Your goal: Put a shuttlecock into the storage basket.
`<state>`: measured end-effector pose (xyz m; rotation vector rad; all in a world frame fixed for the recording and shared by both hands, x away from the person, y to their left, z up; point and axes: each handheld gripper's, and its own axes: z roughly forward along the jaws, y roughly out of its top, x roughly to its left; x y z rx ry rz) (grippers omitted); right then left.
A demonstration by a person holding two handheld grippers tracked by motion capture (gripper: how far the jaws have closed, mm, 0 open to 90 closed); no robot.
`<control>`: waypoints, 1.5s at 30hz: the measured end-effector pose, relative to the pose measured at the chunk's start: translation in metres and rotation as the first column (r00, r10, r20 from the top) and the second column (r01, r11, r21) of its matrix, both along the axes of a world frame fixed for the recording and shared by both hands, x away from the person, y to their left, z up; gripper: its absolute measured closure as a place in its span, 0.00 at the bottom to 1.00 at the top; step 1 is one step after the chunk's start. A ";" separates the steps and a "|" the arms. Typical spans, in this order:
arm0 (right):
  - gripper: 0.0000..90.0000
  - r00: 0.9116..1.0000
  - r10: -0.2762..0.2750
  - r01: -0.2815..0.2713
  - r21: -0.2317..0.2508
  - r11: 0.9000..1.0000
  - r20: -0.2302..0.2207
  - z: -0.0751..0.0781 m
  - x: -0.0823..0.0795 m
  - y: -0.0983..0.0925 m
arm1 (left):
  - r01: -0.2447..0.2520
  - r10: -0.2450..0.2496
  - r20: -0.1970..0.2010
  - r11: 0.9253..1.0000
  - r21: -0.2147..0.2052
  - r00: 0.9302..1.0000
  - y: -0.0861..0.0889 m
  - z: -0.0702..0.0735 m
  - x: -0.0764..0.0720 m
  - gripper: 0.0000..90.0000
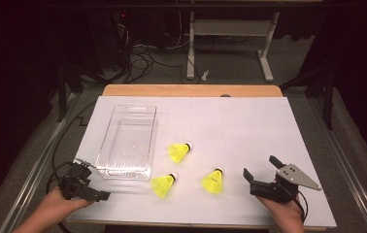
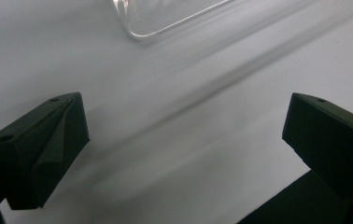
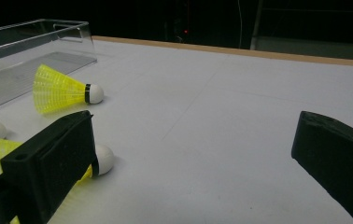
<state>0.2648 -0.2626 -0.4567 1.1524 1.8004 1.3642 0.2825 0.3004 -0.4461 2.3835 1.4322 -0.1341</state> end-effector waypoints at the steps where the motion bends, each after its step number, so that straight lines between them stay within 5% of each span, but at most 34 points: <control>1: 0.00 1.000 0.000 0.000 0.000 1.000 0.000 0.000 0.000 0.000 | 0.013 -0.013 -0.011 1.000 0.011 1.000 0.000 0.000 0.001 0.01; 21: 0.00 1.000 0.000 -0.001 -0.006 1.000 -0.003 -0.001 0.000 0.001 | 0.090 -0.081 -0.099 0.992 0.085 0.992 -0.004 -0.002 -0.001 0.02; 31: 0.00 1.000 0.001 -0.001 -0.011 1.000 -0.003 -0.001 0.000 0.002 | 0.121 -0.112 -0.109 0.990 0.073 0.988 -0.007 0.001 -0.006 0.02; 45: 0.00 1.000 0.002 -0.002 -0.011 1.000 -0.010 -0.002 0.001 0.003 | 0.207 -0.198 -0.116 0.976 0.068 0.973 -0.034 0.005 -0.014 0.02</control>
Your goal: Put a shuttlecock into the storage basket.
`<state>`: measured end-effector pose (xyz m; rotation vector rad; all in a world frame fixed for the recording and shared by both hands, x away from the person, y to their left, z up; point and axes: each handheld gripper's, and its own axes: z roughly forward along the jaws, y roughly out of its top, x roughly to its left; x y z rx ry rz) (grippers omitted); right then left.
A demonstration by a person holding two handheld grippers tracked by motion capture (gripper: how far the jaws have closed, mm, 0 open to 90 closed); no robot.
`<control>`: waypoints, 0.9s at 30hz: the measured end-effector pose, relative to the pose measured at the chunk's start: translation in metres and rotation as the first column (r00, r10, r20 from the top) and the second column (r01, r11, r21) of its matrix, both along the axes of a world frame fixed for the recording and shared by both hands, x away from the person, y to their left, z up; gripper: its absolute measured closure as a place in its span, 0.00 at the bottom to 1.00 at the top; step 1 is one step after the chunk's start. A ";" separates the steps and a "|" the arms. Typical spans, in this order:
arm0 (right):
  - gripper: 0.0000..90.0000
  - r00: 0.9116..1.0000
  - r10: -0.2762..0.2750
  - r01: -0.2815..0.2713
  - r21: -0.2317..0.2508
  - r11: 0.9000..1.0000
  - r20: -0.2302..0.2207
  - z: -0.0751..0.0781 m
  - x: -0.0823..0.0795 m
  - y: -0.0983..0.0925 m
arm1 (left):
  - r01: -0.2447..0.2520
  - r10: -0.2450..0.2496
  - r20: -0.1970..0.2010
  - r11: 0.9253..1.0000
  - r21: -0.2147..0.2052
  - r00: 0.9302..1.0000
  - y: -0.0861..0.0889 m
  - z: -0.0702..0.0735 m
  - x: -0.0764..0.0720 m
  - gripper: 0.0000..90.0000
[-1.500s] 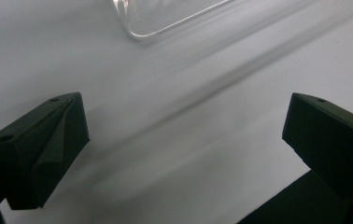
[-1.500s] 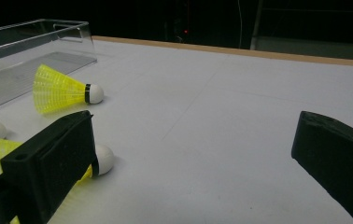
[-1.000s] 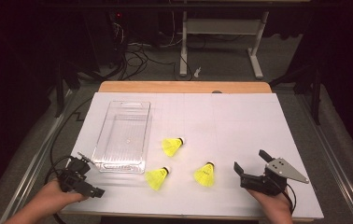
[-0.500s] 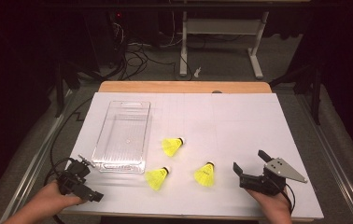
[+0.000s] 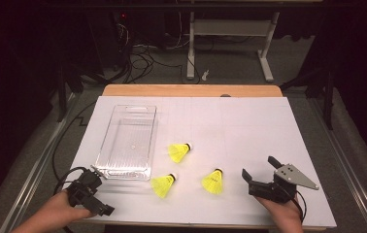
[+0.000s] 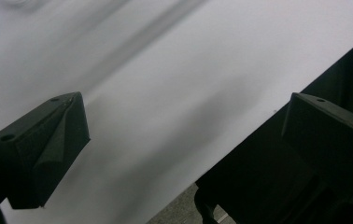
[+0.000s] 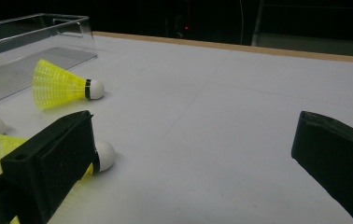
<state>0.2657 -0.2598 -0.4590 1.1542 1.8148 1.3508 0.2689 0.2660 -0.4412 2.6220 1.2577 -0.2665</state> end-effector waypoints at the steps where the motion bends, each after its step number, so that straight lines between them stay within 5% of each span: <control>1: 0.00 1.000 0.000 0.000 0.000 1.000 0.000 0.000 0.000 0.000 | 0.000 0.000 0.000 1.000 0.000 1.000 0.000 0.000 0.000 0.02; 27: 0.00 1.000 0.005 -0.005 0.001 1.000 0.004 0.001 -0.001 0.000 | 0.125 -0.125 -0.018 0.992 -0.028 0.992 -0.064 0.009 -0.001 0.01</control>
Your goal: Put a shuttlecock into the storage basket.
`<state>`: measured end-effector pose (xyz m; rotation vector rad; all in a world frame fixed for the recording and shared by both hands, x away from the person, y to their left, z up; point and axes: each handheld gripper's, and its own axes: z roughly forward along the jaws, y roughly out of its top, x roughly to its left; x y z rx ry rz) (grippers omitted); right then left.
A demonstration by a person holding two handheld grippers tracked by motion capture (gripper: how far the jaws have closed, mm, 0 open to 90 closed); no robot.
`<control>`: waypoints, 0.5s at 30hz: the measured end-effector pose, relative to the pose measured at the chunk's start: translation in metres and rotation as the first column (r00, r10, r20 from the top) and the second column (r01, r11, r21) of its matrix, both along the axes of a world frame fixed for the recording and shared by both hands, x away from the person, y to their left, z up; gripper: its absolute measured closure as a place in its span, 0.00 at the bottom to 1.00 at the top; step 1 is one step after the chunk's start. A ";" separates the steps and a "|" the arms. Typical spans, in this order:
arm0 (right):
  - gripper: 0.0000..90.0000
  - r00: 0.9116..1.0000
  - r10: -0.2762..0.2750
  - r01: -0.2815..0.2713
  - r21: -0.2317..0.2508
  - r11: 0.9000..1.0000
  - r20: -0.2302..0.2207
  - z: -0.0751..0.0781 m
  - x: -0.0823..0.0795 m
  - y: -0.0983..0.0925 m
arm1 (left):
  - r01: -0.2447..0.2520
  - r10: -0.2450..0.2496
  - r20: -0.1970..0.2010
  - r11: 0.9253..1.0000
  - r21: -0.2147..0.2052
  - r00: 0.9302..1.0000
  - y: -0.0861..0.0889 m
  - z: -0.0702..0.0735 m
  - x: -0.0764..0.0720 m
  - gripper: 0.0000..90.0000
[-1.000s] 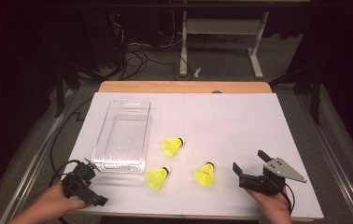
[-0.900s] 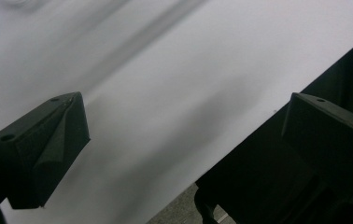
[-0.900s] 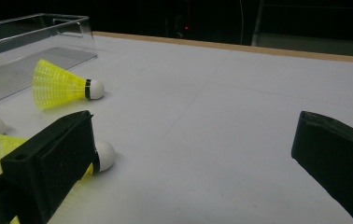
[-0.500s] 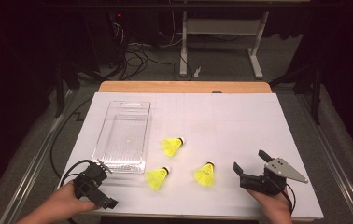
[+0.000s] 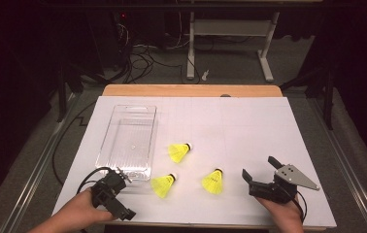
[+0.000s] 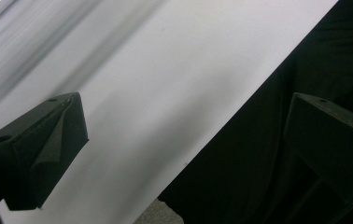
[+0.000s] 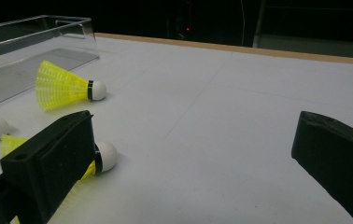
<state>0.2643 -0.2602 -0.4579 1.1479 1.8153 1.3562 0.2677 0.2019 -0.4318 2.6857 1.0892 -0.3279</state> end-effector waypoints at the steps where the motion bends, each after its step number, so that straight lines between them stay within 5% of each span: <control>1: 0.00 1.000 0.001 -0.001 -0.001 1.000 0.000 0.000 0.000 0.000 | 0.005 -0.005 -0.001 1.000 0.000 1.000 -0.002 0.000 0.000 0.01; 15: 0.00 1.000 0.001 -0.001 0.001 1.000 0.003 0.000 0.000 0.000 | 0.061 -0.061 -0.017 0.998 -0.019 0.998 -0.033 0.002 0.001 0.02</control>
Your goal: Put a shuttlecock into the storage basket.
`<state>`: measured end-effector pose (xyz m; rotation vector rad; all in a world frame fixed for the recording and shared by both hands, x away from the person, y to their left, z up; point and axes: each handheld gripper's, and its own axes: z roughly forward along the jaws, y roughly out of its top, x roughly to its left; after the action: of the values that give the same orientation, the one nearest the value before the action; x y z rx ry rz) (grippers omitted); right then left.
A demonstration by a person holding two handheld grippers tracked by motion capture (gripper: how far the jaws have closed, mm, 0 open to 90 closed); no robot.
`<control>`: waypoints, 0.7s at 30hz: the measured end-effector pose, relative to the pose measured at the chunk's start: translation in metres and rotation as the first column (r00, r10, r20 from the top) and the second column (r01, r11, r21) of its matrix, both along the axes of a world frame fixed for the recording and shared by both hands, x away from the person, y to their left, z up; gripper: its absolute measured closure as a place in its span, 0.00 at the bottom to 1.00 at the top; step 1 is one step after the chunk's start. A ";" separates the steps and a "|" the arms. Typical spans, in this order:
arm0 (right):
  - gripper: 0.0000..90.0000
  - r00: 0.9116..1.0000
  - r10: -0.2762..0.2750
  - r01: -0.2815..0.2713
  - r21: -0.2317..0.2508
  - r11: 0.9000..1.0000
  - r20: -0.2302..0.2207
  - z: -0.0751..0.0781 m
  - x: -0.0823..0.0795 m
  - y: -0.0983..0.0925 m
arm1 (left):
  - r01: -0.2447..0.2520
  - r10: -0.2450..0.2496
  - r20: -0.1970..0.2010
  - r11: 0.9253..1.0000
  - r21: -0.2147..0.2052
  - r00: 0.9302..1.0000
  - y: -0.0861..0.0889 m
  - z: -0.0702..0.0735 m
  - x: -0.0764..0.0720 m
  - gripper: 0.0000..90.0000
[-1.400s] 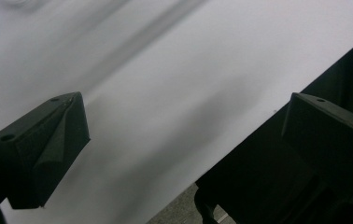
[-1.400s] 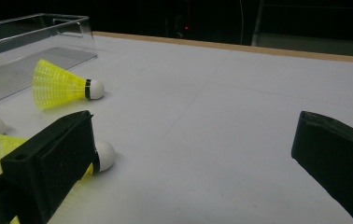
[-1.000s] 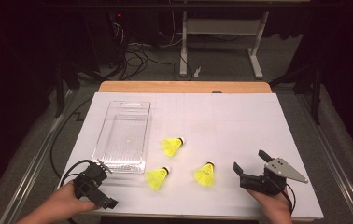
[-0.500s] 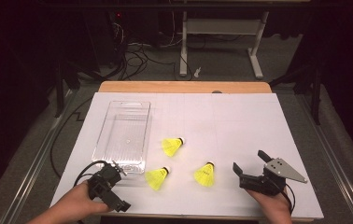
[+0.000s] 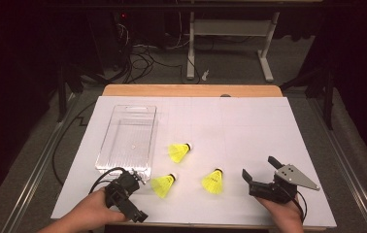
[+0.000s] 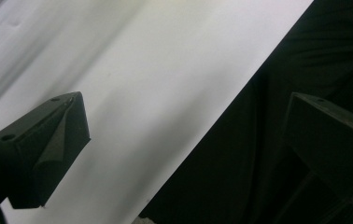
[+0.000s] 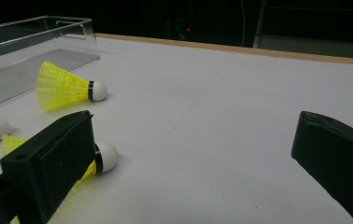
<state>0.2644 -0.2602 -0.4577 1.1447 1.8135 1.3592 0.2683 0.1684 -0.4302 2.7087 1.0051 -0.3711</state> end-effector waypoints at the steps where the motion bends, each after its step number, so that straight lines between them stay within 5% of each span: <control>1: 0.00 1.000 0.000 0.000 0.000 1.000 0.000 0.000 0.000 0.000 | 0.001 -0.001 0.000 1.000 -0.009 1.000 -0.002 0.000 0.000 0.02; 11: 0.00 1.000 0.007 -0.007 0.002 1.000 0.003 0.001 -0.001 0.001 | 0.033 -0.033 0.000 0.999 -0.022 0.999 -0.024 0.003 0.002 0.02; 21: 0.00 1.000 0.008 -0.008 0.002 1.000 0.004 0.001 -0.001 0.002 | 0.029 -0.026 0.032 0.996 -0.089 0.999 -0.035 0.005 0.007 0.18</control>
<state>0.2635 -0.2585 -0.4566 1.1357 1.8164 1.3674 0.2752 0.1332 -0.4254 2.6421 0.9213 -0.3687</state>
